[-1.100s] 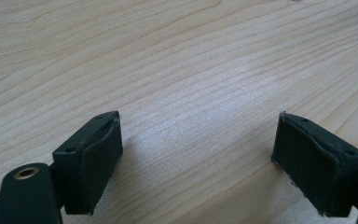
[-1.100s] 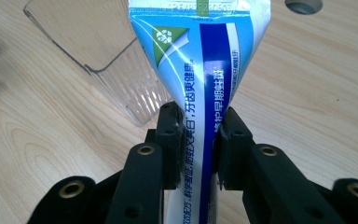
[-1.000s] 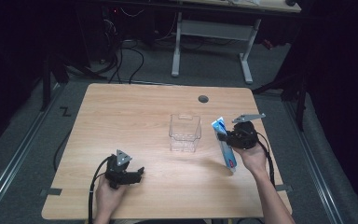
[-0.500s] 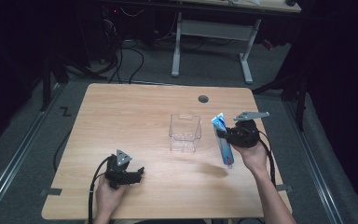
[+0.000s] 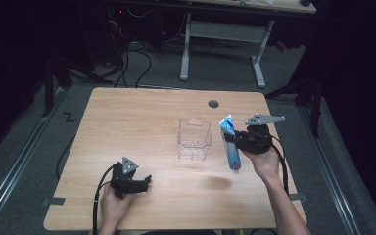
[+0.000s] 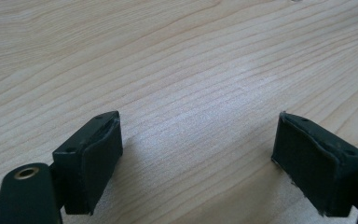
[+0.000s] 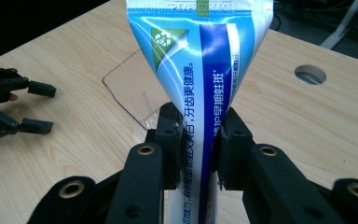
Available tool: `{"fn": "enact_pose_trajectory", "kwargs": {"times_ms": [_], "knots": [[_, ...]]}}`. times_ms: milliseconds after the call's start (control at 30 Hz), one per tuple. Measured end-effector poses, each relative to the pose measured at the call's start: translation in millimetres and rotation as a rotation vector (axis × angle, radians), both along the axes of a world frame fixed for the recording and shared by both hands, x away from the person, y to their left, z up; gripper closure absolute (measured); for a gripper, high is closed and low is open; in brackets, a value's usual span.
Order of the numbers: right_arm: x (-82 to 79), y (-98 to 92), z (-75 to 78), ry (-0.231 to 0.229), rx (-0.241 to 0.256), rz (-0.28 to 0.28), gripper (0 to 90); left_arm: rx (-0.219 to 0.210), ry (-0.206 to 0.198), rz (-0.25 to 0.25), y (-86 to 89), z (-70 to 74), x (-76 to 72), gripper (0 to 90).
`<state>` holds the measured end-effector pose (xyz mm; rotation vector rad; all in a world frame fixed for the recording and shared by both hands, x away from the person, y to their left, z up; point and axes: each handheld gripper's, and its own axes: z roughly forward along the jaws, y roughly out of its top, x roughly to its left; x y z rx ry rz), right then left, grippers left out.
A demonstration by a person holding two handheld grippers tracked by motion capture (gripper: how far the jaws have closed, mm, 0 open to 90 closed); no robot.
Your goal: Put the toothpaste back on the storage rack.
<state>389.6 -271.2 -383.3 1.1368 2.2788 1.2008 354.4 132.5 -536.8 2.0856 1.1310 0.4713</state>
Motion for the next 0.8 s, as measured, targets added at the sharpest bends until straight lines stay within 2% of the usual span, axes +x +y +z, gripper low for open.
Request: {"fn": "enact_pose_trajectory", "kwargs": {"times_ms": [200, 333, 800], "knots": [[0.1, 4.3, 5.1, -0.003, 0.013, 0.015, 74.0, 0.000, 0.000, 0.000, 0.0, 0.0, 0.0, 15.9], [-1.4, 7.7, 8.8, -0.021, -0.001, 0.020, 74.0, 0.000, 0.000, 0.000, 0.0, 0.0, 0.0, 15.9], [0.5, 21.7, 27.9, -0.058, 0.022, 0.062, 74.1, 0.001, 0.000, 0.000, 0.0, 0.0, 0.0, 15.9]]}}
